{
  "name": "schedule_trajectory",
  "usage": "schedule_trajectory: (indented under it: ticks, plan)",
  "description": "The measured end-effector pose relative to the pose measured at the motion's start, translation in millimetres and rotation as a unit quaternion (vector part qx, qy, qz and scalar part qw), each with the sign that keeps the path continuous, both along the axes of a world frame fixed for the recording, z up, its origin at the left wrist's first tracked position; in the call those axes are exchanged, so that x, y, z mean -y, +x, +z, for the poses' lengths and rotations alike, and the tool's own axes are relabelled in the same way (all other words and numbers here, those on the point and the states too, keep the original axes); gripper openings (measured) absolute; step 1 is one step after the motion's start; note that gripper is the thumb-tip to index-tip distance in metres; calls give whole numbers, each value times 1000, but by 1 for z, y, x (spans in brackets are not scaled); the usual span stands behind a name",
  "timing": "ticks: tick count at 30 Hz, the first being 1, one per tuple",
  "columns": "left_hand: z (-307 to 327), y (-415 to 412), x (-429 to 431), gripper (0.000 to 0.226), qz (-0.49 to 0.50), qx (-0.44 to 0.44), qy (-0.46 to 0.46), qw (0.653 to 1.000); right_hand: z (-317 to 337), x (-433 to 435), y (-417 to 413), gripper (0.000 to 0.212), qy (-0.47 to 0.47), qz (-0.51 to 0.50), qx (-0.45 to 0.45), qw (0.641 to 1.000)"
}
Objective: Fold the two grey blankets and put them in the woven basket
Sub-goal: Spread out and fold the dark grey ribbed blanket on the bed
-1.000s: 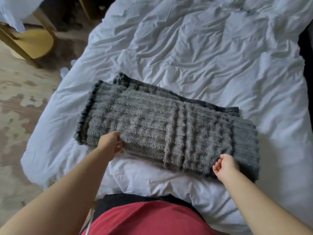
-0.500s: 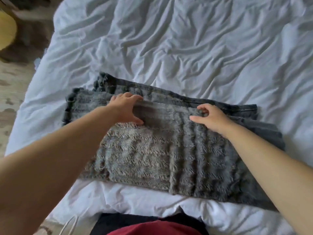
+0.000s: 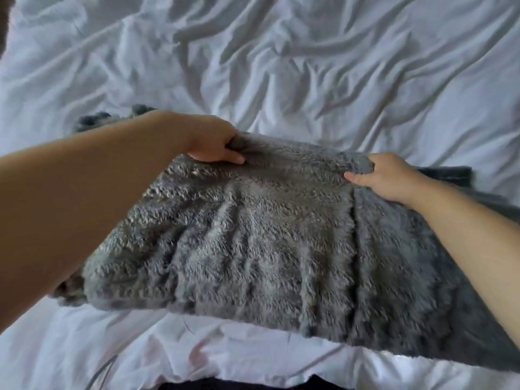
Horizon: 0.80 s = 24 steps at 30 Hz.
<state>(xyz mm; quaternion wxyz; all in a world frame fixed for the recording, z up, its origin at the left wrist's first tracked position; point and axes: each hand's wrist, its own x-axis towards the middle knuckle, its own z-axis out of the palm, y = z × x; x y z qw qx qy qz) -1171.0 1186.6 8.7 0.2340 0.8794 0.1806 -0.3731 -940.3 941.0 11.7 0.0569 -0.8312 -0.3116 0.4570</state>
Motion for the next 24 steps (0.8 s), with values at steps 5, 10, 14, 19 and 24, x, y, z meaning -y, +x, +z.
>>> schedule_trajectory:
  ticks: [5,10,14,19,24]
  plan:
    - [-1,6,42,45,62,52,208,975,-10,-14,-15,55,-55,46,132,989]
    - [14,-12,97,61,189,117,264,939,23,-30,-87,52,109,55,285,951]
    - [24,-43,115,61,262,179,241,917,26,-20,-154,60,182,196,185,946]
    - [-2,-86,104,74,213,129,267,931,-14,-4,-160,64,119,268,184,938]
    - [-54,-81,66,84,245,153,270,919,-47,-19,-154,65,107,243,244,933]
